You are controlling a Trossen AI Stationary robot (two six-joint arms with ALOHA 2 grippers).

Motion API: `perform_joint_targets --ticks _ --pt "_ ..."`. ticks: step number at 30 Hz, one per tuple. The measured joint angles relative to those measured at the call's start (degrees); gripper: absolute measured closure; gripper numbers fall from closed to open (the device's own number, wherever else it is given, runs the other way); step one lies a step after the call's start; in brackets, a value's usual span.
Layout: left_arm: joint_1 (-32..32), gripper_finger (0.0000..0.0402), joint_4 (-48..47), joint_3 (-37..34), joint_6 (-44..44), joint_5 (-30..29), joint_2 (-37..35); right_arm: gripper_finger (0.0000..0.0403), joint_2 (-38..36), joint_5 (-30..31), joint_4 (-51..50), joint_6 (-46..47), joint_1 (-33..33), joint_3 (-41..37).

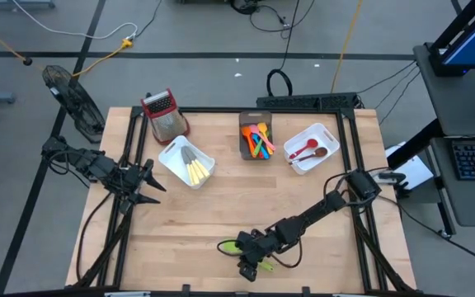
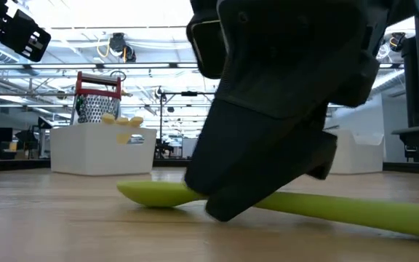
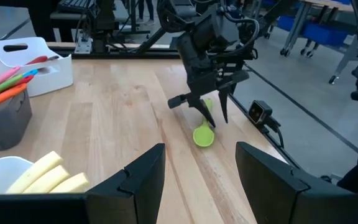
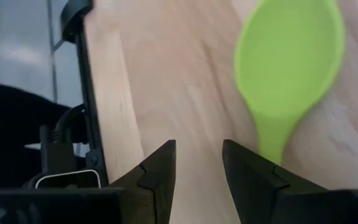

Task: Pick & Place Kitchen Items
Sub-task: Put the green serving spoon into the right white bin

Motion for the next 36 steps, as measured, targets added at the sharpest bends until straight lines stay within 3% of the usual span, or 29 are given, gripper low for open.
perform_joint_targets --ticks 6,20,30,32,36 --pt "-0.01 0.0201 -0.14 0.0 -0.27 0.0 -0.01 0.0275 0.21 -5.4 5.69 -0.32 -0.44 -0.14" --pt "-0.01 0.0201 -0.17 0.0 -3.82 -0.01 -0.01 0.0275 0.15 -10.18 7.95 8.08 -0.48 -0.13" --pt "-0.01 0.0201 -0.17 0.0 -4.08 -0.01 -0.02 0.0275 -0.01 -12.57 24.95 11.49 -1.0 -0.02" --pt "0.0 0.0201 -0.17 0.0 -4.29 0.0 -0.01 0.0275 -0.28 -13.2 24.34 13.43 -1.33 0.02" --pt "-0.02 0.0201 -0.14 0.0 -5.07 -0.01 -0.02 0.0286 -3.33 -13.0 12.14 11.5 -1.6 0.4"
